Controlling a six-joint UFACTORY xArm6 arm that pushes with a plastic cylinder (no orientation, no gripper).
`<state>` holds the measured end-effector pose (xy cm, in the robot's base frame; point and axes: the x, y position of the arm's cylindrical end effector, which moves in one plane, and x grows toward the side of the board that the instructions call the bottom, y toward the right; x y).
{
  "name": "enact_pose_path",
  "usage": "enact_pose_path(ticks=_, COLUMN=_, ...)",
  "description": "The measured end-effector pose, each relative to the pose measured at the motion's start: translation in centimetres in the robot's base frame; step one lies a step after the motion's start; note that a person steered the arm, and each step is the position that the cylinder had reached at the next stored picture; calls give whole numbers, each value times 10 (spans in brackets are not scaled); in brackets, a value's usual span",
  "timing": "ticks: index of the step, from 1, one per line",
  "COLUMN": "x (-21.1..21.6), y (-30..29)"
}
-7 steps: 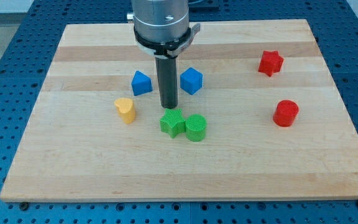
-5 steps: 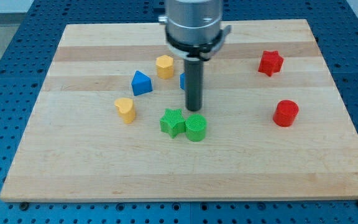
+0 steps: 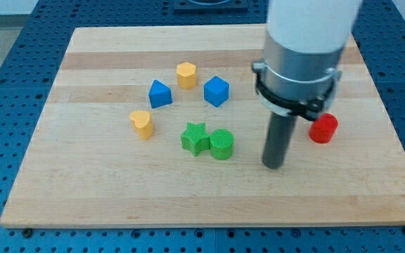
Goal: Slide the red circle towards the center
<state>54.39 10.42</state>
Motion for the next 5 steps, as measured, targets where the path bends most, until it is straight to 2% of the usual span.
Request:
enact_pose_path(ticks=1, x=19, y=39)
enact_pose_path(ticks=3, x=21, y=106)
enact_pose_path(ticks=4, x=-11, y=107)
enact_pose_path(ticks=5, x=-25, y=106)
